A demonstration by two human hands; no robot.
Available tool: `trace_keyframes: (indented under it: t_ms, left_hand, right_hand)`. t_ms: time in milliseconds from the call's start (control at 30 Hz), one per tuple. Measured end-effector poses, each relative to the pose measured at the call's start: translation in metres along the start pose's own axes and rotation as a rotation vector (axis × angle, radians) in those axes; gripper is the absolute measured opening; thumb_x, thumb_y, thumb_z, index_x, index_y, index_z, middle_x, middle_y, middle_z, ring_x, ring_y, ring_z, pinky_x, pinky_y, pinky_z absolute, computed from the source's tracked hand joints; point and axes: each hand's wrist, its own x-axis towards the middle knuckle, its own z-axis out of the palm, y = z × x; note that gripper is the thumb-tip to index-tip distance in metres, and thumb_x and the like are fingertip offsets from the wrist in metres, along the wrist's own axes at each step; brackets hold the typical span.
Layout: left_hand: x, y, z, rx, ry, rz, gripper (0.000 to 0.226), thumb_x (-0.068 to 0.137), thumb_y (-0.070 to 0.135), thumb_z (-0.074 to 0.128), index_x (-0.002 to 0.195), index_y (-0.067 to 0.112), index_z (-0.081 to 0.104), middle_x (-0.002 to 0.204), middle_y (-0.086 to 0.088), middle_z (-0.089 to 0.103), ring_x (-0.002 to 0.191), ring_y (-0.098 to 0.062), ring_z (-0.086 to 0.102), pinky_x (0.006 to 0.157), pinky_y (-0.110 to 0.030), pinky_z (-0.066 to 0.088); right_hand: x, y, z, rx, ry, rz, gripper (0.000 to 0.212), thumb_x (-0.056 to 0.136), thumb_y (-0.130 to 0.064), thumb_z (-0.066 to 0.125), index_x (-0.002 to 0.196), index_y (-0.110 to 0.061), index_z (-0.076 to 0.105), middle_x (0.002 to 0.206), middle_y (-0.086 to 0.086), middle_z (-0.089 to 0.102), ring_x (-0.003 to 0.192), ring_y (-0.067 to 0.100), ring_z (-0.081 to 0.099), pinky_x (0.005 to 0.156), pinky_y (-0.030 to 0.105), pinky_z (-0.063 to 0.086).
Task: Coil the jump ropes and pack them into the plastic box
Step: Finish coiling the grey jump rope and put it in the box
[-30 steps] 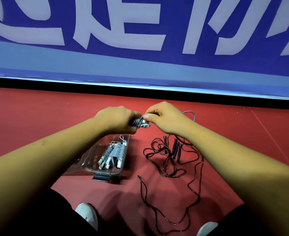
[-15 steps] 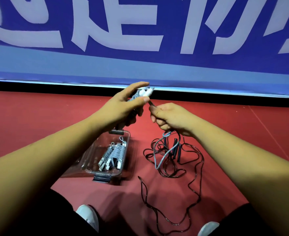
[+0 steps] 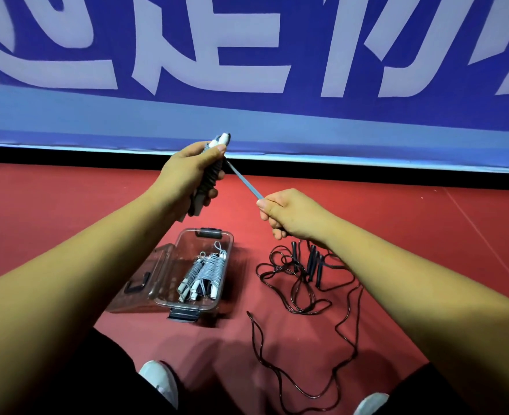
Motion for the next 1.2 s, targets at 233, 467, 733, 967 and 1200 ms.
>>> trace_keyframes:
  t_ms: [233,467,733,967,1200]
  left_hand:
    - [0.015,-0.004,-0.015,0.022,0.089,0.003,0.027,0.088,0.047,0.069,0.09,0.022,0.06,0.07,-0.005,0.06,0.046,-0.021,0.049,0.05,-0.028,0.038]
    - [0.028,-0.014,-0.03,0.127,0.163,0.003,0.035,0.088,0.051,0.067,0.087,0.017,0.059,0.071,-0.007,0.057,0.044,-0.02,0.047,0.046,-0.025,0.035]
    - [0.038,-0.033,-0.047,0.181,0.209,-0.075,0.031,0.092,0.042,0.066,0.091,0.012,0.062,0.067,-0.011,0.049,0.045,-0.016,0.036,0.039,-0.019,0.029]
    - [0.05,-0.043,-0.063,0.821,0.221,0.074,0.03,0.087,0.055,0.063,0.097,0.026,0.062,0.074,-0.002,0.068,0.051,-0.024,0.056,0.053,-0.033,0.049]
    - [0.049,-0.067,-0.05,1.307,-0.032,0.14,0.038,0.094,0.054,0.055,0.125,0.033,0.056,0.121,0.0,0.067,0.106,-0.028,0.063,0.08,-0.037,0.05]
  right_hand:
    - [-0.006,-0.001,0.008,-0.173,0.027,-0.001,0.033,0.103,-0.027,0.042,0.074,-0.016,0.054,0.065,0.005,0.053,0.045,0.01,0.053,0.056,0.022,0.043]
    - [-0.014,0.0,0.013,-0.119,-0.028,0.084,0.03,0.104,-0.021,0.039,0.08,-0.012,0.054,0.062,0.0,0.046,0.045,0.014,0.04,0.043,0.023,0.036]
    - [-0.017,-0.006,0.024,-0.002,-0.078,0.099,0.023,0.101,-0.008,0.04,0.085,-0.006,0.057,0.064,0.002,0.054,0.034,0.007,0.037,0.034,0.017,0.032]
    - [-0.02,-0.012,0.019,-0.024,-0.119,0.16,0.021,0.094,0.001,0.04,0.09,0.001,0.061,0.068,0.008,0.061,0.039,0.012,0.041,0.036,0.019,0.035]
    - [-0.025,-0.019,0.0,-0.009,-0.196,0.184,0.024,0.092,-0.004,0.042,0.09,-0.003,0.065,0.059,0.0,0.052,0.042,0.01,0.037,0.039,0.019,0.03]
